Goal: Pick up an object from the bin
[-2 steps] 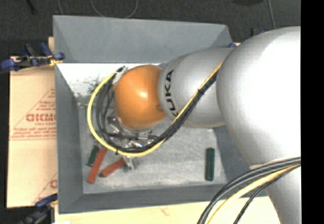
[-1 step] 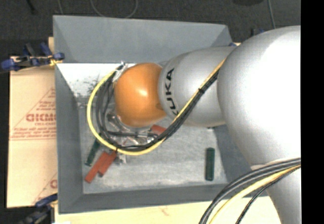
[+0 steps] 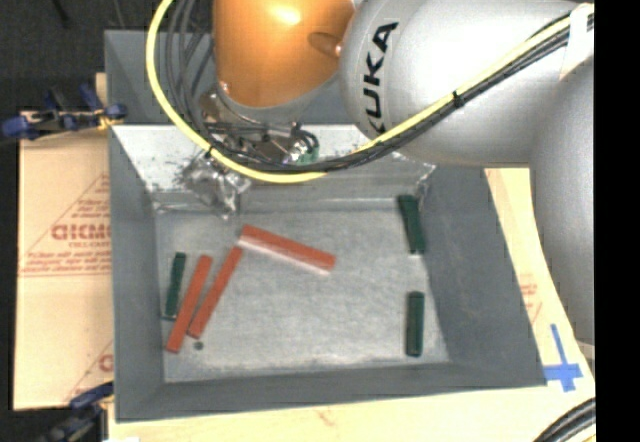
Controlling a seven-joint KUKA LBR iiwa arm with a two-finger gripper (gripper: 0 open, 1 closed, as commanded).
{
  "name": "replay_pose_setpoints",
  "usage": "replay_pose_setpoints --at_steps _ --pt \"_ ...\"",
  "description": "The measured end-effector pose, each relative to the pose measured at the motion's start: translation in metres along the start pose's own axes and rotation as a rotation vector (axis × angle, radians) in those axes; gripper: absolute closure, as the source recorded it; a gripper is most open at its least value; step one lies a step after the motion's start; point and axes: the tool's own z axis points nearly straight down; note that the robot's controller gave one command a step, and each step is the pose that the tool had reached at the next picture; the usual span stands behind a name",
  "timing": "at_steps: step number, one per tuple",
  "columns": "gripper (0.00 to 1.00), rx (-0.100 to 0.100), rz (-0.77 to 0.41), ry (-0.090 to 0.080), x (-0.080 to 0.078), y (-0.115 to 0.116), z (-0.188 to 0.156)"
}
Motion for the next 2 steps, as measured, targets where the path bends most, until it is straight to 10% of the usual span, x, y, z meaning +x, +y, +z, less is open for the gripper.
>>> replay_pose_setpoints --at_steps 1,2 --pt "0.00 -0.007 0.001 0.008 0.002 0.002 0.006" --pt "0.00 -0.014 -0.221 0.015 0.036 0.048 0.172"
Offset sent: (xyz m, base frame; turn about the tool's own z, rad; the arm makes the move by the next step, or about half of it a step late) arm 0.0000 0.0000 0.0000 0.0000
